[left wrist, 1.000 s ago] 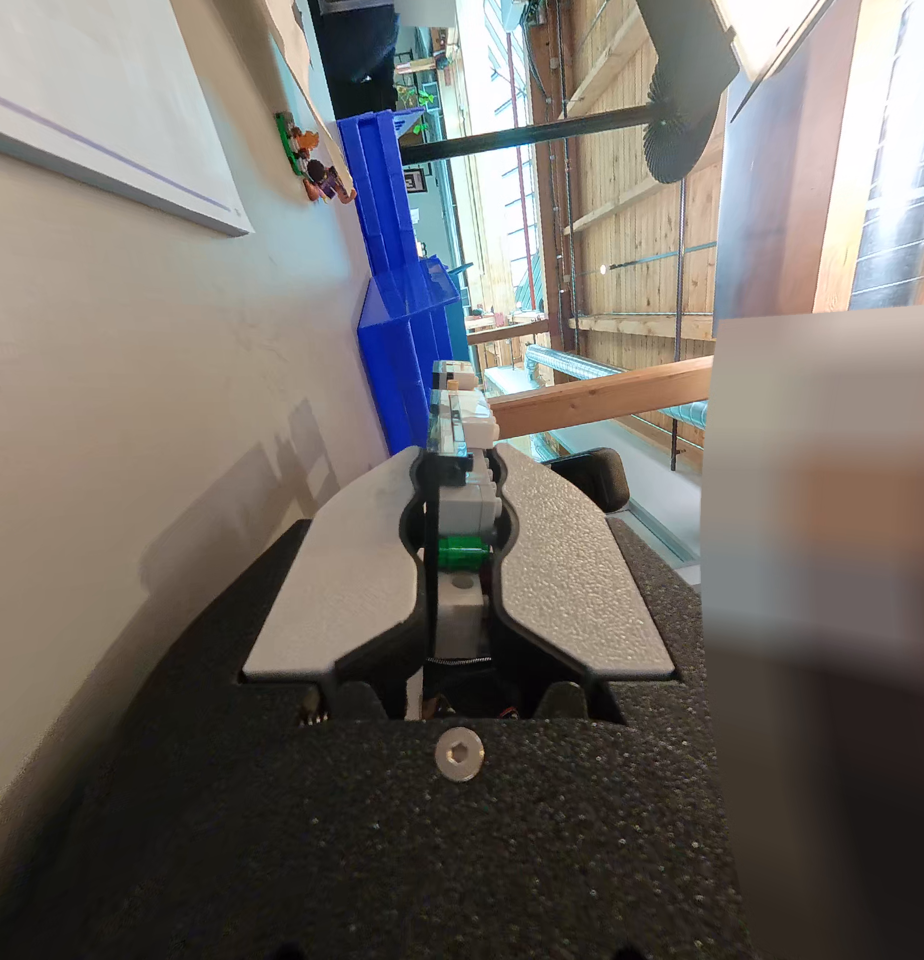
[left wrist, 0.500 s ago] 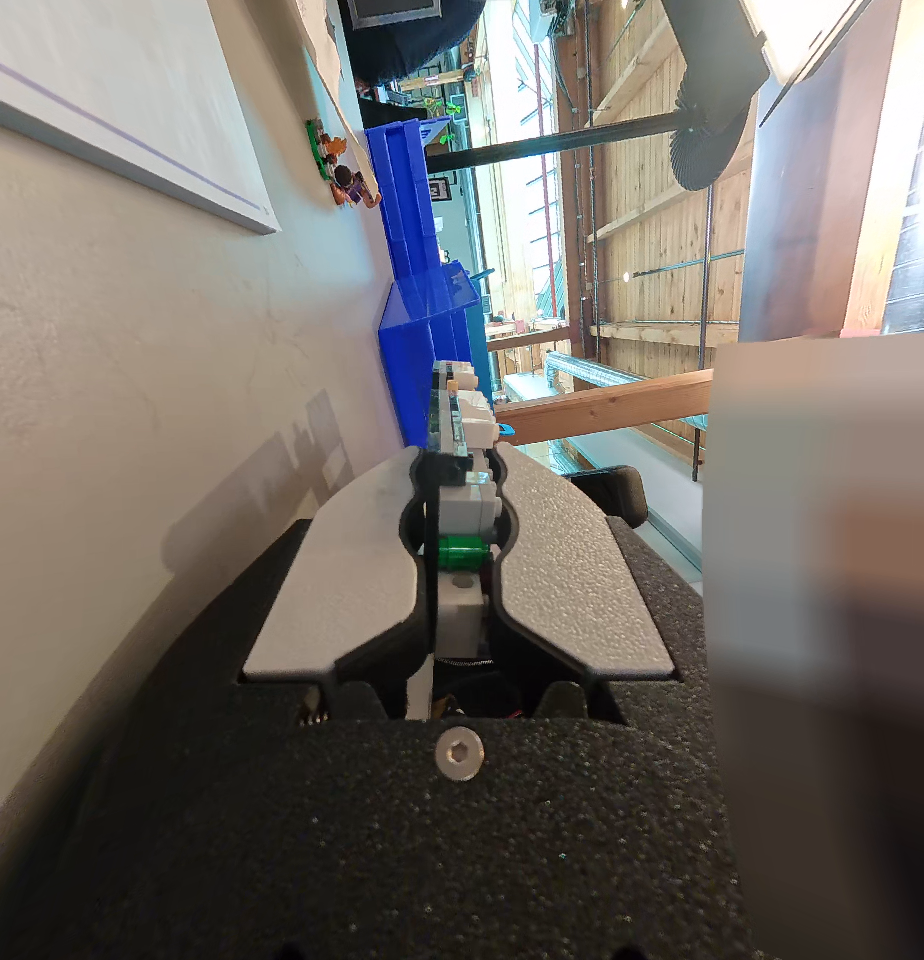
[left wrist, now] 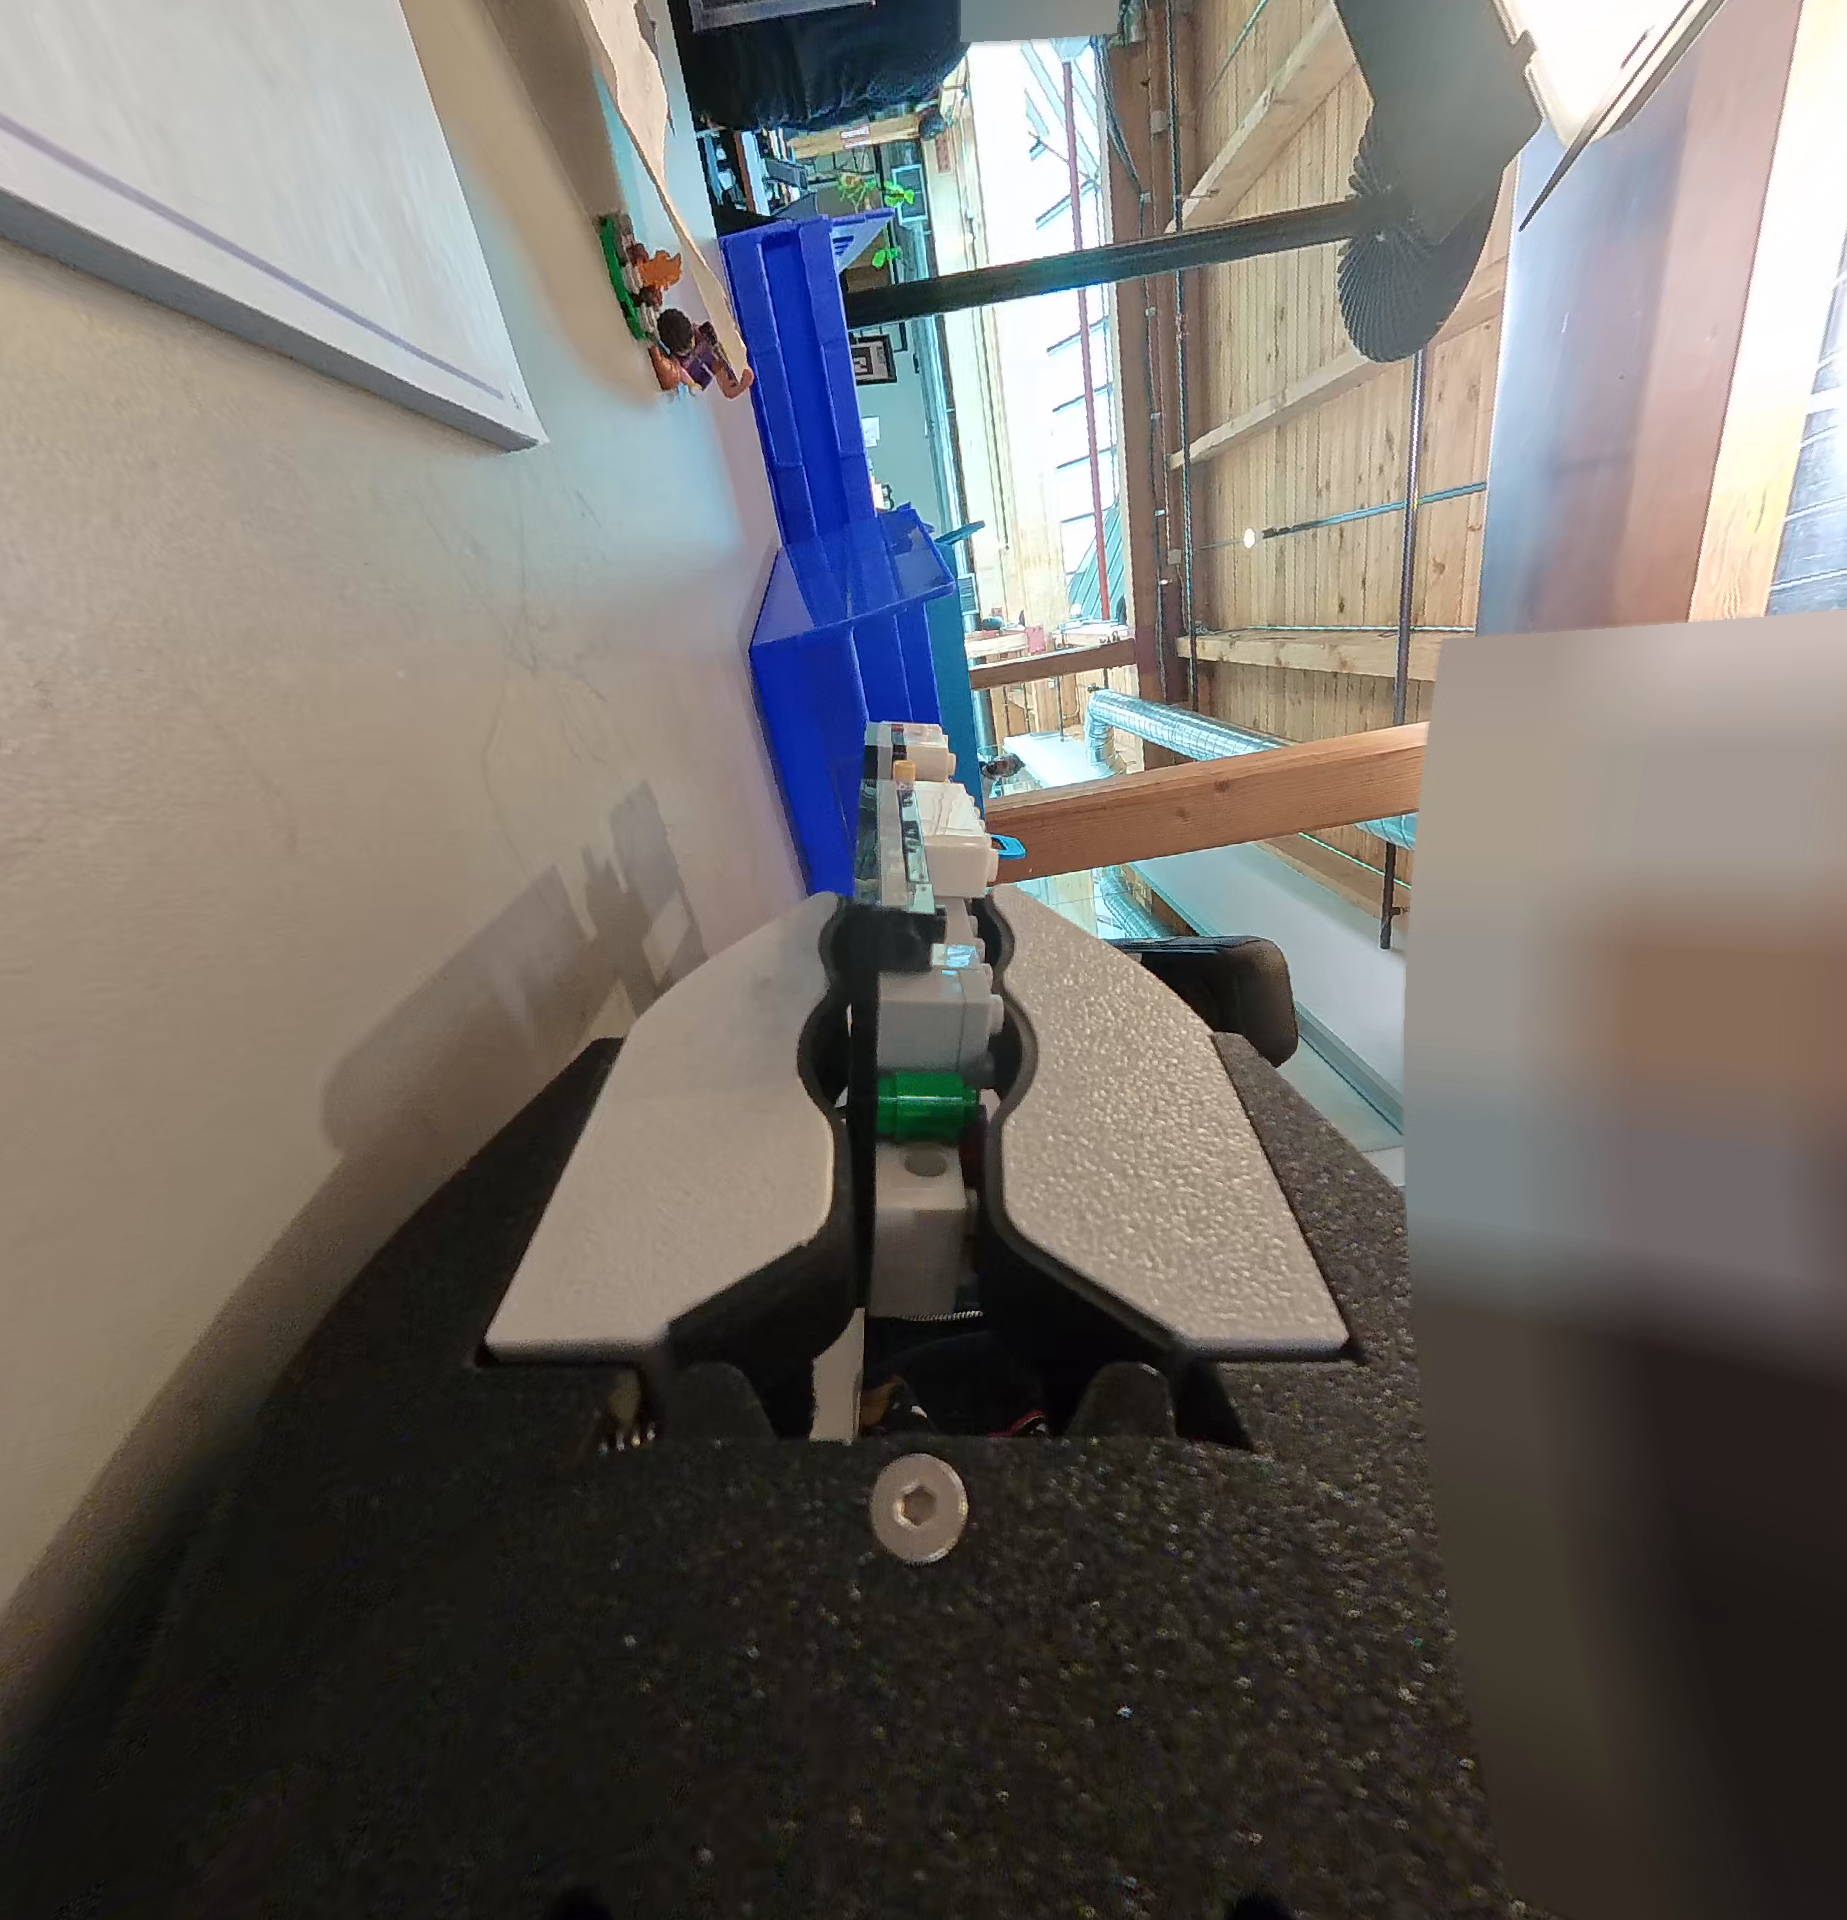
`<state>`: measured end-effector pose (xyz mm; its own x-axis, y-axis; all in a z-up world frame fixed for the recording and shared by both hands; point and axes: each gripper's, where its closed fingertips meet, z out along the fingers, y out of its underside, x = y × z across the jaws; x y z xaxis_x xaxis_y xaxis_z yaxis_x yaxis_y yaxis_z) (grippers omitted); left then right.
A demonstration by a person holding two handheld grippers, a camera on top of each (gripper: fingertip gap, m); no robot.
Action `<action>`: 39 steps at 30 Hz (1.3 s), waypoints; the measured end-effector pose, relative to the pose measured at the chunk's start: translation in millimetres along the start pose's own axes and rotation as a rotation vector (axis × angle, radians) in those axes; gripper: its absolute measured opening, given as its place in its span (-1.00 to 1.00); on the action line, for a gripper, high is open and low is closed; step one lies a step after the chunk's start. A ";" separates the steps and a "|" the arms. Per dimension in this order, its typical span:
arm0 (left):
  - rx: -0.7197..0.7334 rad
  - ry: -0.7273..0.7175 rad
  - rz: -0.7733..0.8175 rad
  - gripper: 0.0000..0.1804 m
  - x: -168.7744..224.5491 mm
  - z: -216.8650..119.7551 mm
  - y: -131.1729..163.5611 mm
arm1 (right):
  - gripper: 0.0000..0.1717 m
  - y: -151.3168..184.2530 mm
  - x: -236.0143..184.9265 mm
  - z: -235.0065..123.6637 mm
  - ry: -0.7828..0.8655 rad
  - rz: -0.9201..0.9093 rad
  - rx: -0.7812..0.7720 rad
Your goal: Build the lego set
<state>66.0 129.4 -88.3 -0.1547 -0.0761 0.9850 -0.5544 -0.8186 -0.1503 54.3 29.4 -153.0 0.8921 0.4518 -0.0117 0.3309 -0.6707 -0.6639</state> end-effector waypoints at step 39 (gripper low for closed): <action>0.113 -0.028 -0.046 -0.77 -3.6 -3.5 0.3 | -0.91 -96.9 29.1 -7.4 0.100 0.155 0.196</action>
<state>63.6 131.4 -92.3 -0.1072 -0.0514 0.9929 -0.4646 -0.8803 -0.0957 50.5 103.2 -83.5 0.9567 0.2857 -0.0567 0.1312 -0.5963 -0.7919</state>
